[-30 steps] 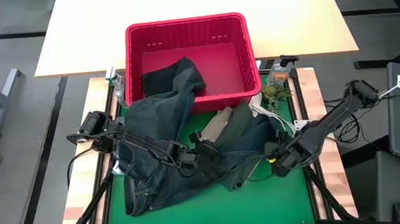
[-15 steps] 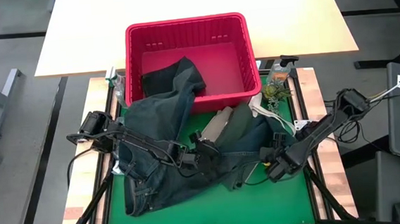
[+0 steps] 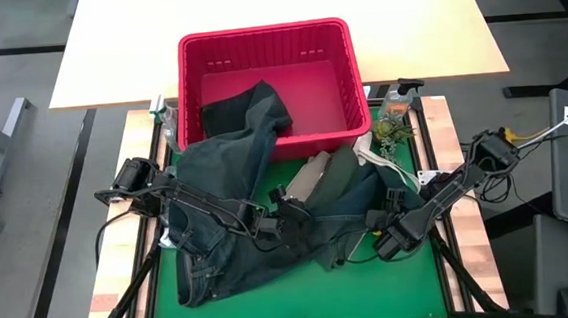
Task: Fold laundry
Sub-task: Fold the dark blue pants
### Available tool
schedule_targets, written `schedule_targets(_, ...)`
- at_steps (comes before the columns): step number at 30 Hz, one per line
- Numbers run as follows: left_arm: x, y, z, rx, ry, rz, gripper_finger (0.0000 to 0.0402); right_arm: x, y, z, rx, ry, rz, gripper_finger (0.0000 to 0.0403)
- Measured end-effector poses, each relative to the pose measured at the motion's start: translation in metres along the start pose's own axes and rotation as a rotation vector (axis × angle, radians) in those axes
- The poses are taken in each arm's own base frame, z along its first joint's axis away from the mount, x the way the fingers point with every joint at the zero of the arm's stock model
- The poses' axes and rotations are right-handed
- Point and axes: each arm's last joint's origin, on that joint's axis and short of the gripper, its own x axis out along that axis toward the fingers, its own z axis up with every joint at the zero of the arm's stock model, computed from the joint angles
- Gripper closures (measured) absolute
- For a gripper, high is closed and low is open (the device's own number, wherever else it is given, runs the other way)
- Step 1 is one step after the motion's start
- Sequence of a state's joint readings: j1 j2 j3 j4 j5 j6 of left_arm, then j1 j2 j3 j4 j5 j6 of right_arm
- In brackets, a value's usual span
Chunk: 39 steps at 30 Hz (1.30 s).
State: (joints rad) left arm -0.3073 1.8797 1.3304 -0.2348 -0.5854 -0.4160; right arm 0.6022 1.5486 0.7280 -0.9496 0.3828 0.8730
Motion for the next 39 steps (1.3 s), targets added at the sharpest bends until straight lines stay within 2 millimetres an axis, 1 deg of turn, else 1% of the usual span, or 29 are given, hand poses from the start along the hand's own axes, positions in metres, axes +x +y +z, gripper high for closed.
schedule_targets(5,0.000,0.000,0.000,0.000,0.000,0.000,0.0399,0.000,0.000,-0.001,-0.009,0.015,0.001,0.0377)
schedule_targets(6,0.000,0.000,0.000,0.000,0.000,0.000,0.0399,-0.001,-0.001,-0.001,-0.011,0.026,0.004,0.0387)
schedule_targets(8,0.000,0.000,0.000,0.001,0.000,0.000,0.0399,-0.003,0.000,0.000,-0.015,0.048,0.015,0.0388)
schedule_targets(11,0.000,0.000,0.000,0.001,0.000,0.000,0.0399,-0.011,0.000,0.003,-0.018,0.080,0.031,0.0366)
schedule_targets(13,0.000,0.000,0.000,0.001,0.000,0.000,0.0399,-0.019,-0.001,0.006,-0.026,0.095,0.031,0.0361)
schedule_targets(16,-0.002,0.000,0.001,0.004,-0.002,-0.001,0.0399,-0.036,-0.003,0.013,-0.032,0.106,0.022,0.0374)
schedule_targets(19,-0.009,0.000,0.005,0.013,-0.017,-0.012,0.0399,-0.055,-0.007,0.019,-0.072,0.126,0.003,0.0392)
schedule_targets(21,-0.014,0.000,0.008,0.026,-0.028,-0.021,0.0399,-0.068,-0.010,0.023,-0.095,0.138,0.003,0.0390)
schedule_targets(23,-0.020,0.001,0.011,0.034,-0.038,-0.028,0.0399,-0.081,-0.013,0.028,-0.102,0.148,0.007,0.0379)
schedule_targets(27,-0.032,0.003,0.019,0.048,-0.073,-0.034,0.0399,-0.111,-0.023,0.035,-0.131,0.152,-0.016,0.0369)
schedule_targets(29,-0.038,0.006,0.023,0.056,-0.093,-0.015,0.0399,-0.124,-0.027,0.041,-0.128,0.091,-0.027,0.0375)
schedule_targets(32,-0.042,0.011,0.028,0.060,-0.119,0.033,0.0399,-0.145,-0.035,0.048,-0.132,-0.027,0.012,0.0389)
schedule_targets(34,-0.042,0.014,0.029,0.053,-0.131,0.068,0.0399,-0.158,-0.045,0.055,-0.076,-0.088,0.010,0.0393)
schedule_targets(36,-0.043,0.016,0.031,0.049,-0.139,0.087,0.0399,-0.171,-0.053,0.056,-0.031,-0.149,0.042,0.0391)
schedule_targets(39,-0.049,0.017,0.033,0.044,-0.143,0.064,0.0399,-0.192,-0.072,0.058,0.038,-0.222,0.098,0.0377)
